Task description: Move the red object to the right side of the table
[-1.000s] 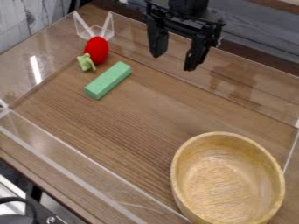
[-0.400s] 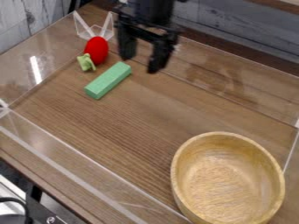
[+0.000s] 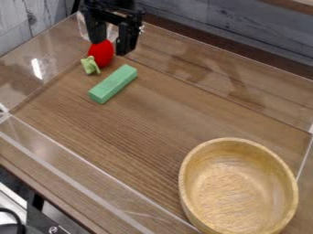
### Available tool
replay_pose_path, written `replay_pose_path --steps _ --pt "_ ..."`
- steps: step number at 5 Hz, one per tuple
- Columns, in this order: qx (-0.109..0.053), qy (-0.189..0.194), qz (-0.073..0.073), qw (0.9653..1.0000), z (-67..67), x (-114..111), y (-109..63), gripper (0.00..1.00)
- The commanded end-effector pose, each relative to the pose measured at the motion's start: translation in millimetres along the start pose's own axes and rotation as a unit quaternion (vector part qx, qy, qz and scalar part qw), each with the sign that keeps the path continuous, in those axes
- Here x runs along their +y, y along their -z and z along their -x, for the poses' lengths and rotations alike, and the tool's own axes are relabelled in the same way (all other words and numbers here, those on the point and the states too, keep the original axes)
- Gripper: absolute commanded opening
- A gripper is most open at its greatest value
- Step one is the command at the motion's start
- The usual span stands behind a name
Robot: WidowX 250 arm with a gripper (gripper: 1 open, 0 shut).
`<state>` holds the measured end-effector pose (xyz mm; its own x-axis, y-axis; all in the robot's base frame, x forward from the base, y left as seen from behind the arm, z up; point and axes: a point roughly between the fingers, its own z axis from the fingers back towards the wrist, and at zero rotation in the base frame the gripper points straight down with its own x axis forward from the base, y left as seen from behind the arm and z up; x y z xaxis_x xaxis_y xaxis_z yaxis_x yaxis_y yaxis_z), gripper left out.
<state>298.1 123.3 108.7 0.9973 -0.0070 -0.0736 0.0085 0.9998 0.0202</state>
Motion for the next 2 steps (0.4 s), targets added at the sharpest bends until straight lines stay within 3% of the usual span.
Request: replay_pose_path --steps 1,2 --pt "-0.027 -0.009 -0.016 0.9995 -11.8 20 -7.5 1.0" --pt "-0.028 -0.013 -0.02 0.9993 -16.0 35 3.0 1.0"
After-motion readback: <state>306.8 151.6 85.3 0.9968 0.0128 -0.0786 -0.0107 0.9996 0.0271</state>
